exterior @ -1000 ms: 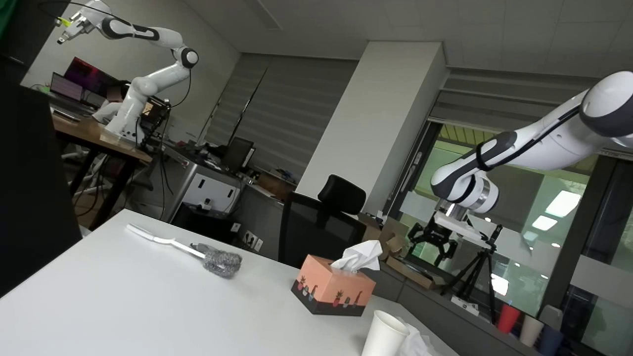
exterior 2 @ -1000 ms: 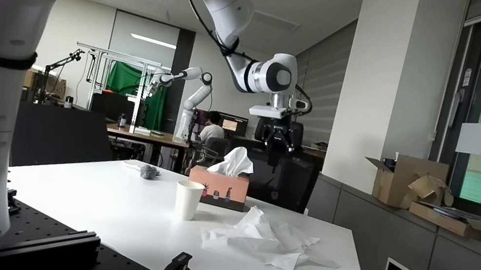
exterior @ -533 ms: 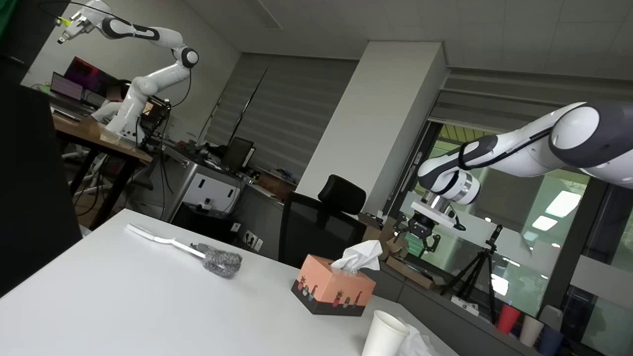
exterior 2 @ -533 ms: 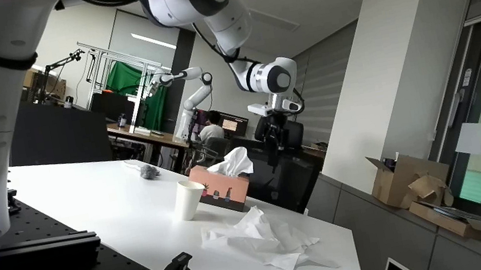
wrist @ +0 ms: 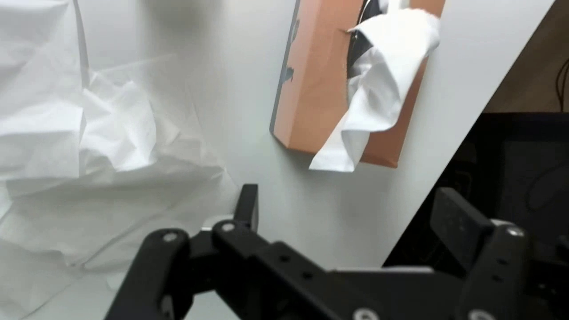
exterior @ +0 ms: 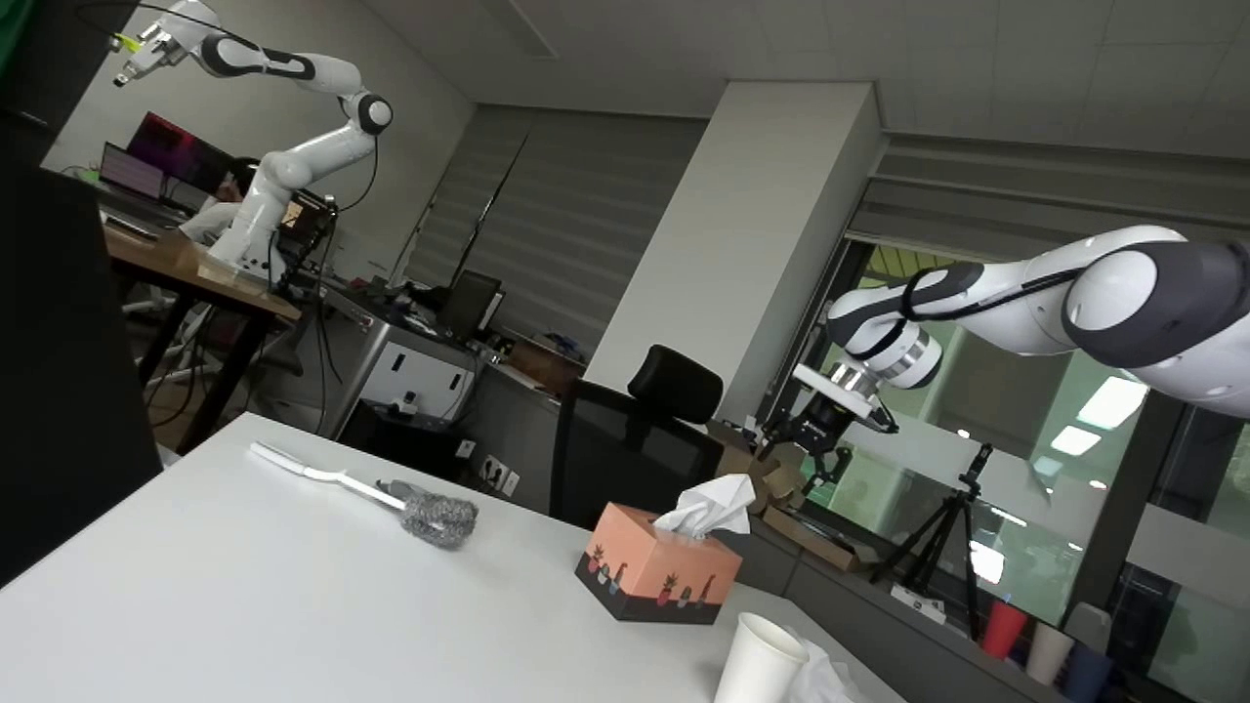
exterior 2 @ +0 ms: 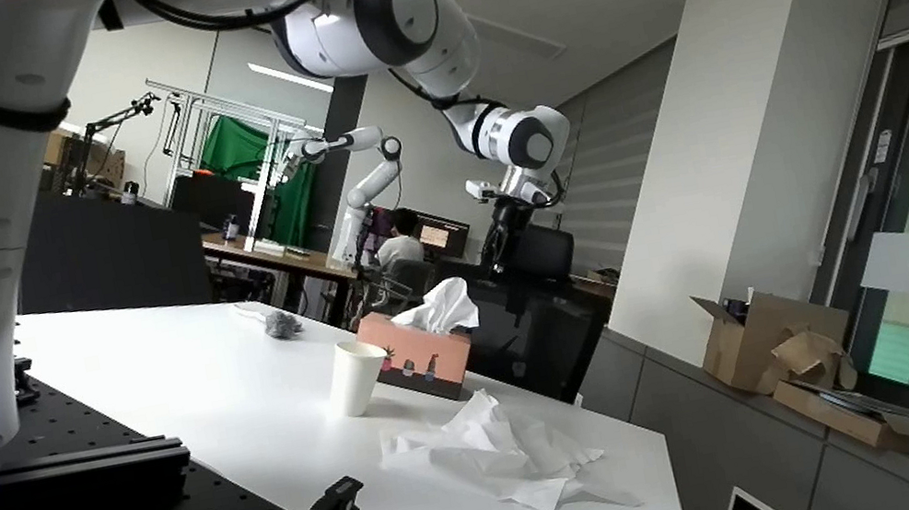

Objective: Remove a tissue from the box and put it on the table

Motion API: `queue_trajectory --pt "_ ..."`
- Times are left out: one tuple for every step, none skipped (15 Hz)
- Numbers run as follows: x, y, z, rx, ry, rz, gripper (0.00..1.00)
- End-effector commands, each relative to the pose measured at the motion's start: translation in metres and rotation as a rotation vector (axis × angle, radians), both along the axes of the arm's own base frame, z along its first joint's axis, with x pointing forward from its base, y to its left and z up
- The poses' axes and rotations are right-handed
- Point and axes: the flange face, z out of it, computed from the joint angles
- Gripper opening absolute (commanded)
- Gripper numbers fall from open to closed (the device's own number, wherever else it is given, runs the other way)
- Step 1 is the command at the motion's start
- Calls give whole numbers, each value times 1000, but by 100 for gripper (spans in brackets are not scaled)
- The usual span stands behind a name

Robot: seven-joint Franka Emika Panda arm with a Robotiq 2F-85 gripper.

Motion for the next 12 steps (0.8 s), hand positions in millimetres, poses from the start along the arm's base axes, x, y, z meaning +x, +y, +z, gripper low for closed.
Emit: queue_trajectory --pt "6 -6 11 153 -12 -118 100" --pt "8 -7 12 188 -30 -129 100" --pt "8 -7 13 216 -54 -95 100" --pt "4 -2 7 152 -28 -76 100" --pt "5 -4 7 175 -38 -81 100" --pt "6 -6 6 185 -42 -84 100" --pt "6 -6 6 188 -44 -85 100" --pt "6 -6 5 190 -44 -85 100" --pt "6 -6 5 191 -44 -84 100" --pt "6 -5 6 192 -45 -84 100" --pt "6 -5 6 192 -46 -83 100" --pt "6 -5 6 193 -46 -83 100"
